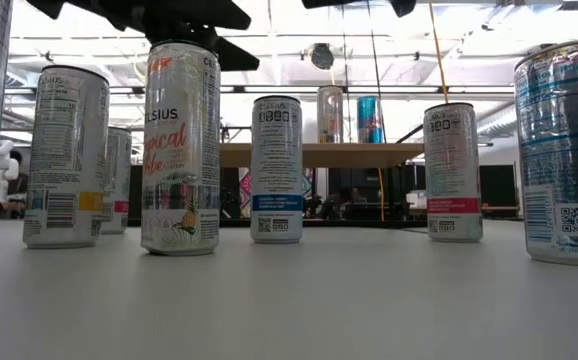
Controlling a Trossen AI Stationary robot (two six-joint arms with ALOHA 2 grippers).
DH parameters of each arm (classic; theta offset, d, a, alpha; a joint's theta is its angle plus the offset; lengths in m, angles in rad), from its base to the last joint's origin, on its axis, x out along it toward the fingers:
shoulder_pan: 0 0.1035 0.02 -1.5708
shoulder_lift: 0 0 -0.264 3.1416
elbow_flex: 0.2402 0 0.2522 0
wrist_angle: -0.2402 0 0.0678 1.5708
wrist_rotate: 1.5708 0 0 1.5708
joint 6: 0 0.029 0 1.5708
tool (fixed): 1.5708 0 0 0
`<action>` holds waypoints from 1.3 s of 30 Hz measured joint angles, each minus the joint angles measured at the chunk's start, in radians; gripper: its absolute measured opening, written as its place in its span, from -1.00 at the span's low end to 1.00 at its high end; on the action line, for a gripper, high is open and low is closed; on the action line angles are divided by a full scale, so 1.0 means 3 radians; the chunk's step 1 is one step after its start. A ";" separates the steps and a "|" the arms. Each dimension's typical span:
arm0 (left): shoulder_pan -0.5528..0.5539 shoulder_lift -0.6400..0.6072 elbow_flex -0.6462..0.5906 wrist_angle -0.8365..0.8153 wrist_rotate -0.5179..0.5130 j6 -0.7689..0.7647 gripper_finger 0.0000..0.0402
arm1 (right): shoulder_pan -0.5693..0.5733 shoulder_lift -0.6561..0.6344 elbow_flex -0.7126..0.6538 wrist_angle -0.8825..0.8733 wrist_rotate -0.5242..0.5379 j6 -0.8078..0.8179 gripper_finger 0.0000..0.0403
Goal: Place canned beverage on shelf
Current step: Put the right white yellow soda can on the shelf aligned with the other white yellow soda can
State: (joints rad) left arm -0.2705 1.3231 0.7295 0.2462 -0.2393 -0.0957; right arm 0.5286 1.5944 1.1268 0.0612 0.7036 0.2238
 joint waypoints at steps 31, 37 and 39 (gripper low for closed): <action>-0.0744 -0.0108 0.0000 -0.0108 -0.0765 -0.0179 0.94 | 0.0098 0.0239 0.0001 0.0122 0.0004 -0.0032 -0.76; -0.0766 -0.0251 0.0003 -0.0463 -0.0614 -0.0292 0.94 | 0.0105 0.0269 0.0001 0.0129 0.0001 0.0121 -0.76; -0.0764 -0.0296 0.0003 -0.0517 -0.0589 -0.0337 0.94 | 0.0105 0.0299 0.0001 0.0129 0.0002 0.0120 -0.76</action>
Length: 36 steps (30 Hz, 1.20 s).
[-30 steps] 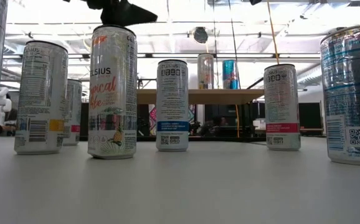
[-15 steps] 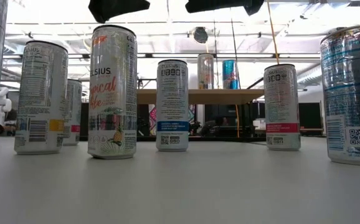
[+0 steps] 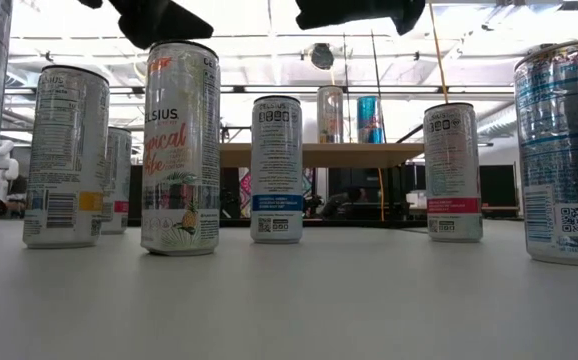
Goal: Place canned beverage on shelf
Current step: Put the right white yellow soda can on the shelf aligned with the other white yellow soda can
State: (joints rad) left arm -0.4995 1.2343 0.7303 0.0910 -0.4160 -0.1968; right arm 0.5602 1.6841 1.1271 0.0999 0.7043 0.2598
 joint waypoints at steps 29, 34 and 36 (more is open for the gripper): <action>0.0390 -0.0120 0.0059 -0.0579 0.0770 -0.0025 0.94 | -0.0102 0.0024 0.0001 -0.0021 -0.0005 -0.0446 -0.76; 0.0495 -0.0037 0.0059 -0.0624 0.0942 -0.0011 0.94 | -0.0103 0.0024 0.0001 -0.0021 -0.0005 -0.0471 -0.76; 0.0516 0.0016 0.0059 -0.0580 0.1022 0.0004 0.94 | -0.0103 0.0024 0.0001 -0.0021 -0.0006 -0.0471 -0.76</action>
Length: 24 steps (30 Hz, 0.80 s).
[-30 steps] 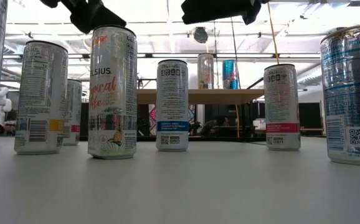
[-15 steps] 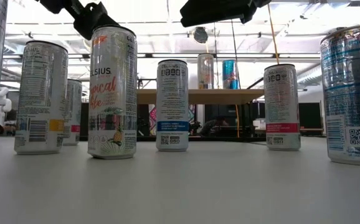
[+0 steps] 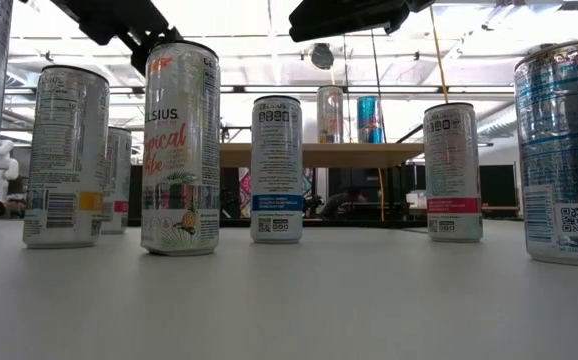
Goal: Place canned beverage on shelf
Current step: Put the right white yellow soda can on the shelf aligned with the other white yellow soda can
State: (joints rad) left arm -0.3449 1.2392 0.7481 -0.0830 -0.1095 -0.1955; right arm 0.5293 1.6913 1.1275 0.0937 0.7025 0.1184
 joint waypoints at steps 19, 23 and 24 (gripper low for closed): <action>-0.0004 0.0336 0.0001 0.0178 -0.0013 0.0062 0.89 | 0.0000 0.0000 0.0000 0.0000 -0.0001 -0.0025 -0.76; -0.0004 0.0336 0.0001 0.0171 -0.0021 0.0093 0.76 | 0.0000 0.0000 0.0000 0.0000 -0.0001 -0.0025 -0.76; -0.0004 0.0336 0.0001 0.0169 -0.0021 0.0100 0.72 | 0.0000 0.0000 0.0000 0.0000 -0.0001 -0.0025 -0.76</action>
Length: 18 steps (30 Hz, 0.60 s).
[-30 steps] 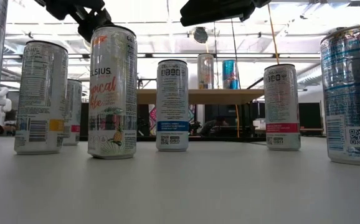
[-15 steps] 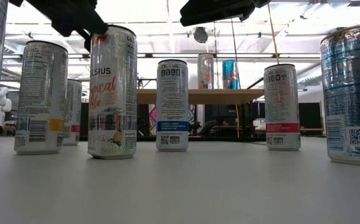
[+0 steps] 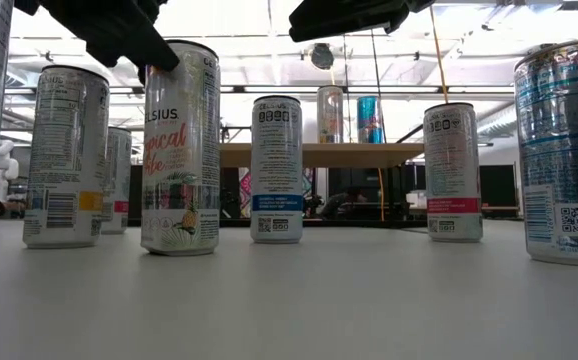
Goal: Place canned beverage on shelf
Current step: Put the right white yellow soda can on the shelf aligned with the other white yellow soda can
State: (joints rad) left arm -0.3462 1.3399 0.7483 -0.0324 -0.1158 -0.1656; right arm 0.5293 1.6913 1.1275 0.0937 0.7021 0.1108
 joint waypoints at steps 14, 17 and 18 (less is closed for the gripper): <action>0.0000 -0.0001 0.0000 -0.0031 0.0000 0.0079 0.21 | 0.0000 0.0000 0.0000 0.0000 0.0000 0.0001 -0.76; 0.0000 -0.0001 0.0000 -0.0019 0.0000 0.0078 0.21 | 0.0000 0.0000 0.0000 0.0000 -0.0001 0.0020 -0.76; 0.0000 -0.0001 0.0000 -0.0013 -0.0003 0.0076 0.22 | 0.0000 0.0000 0.0000 0.0000 -0.0001 0.0023 -0.76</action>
State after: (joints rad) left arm -0.3462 1.3396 0.7483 -0.0364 -0.1166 -0.1430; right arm 0.5293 1.6913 1.1275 0.0937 0.7017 0.1177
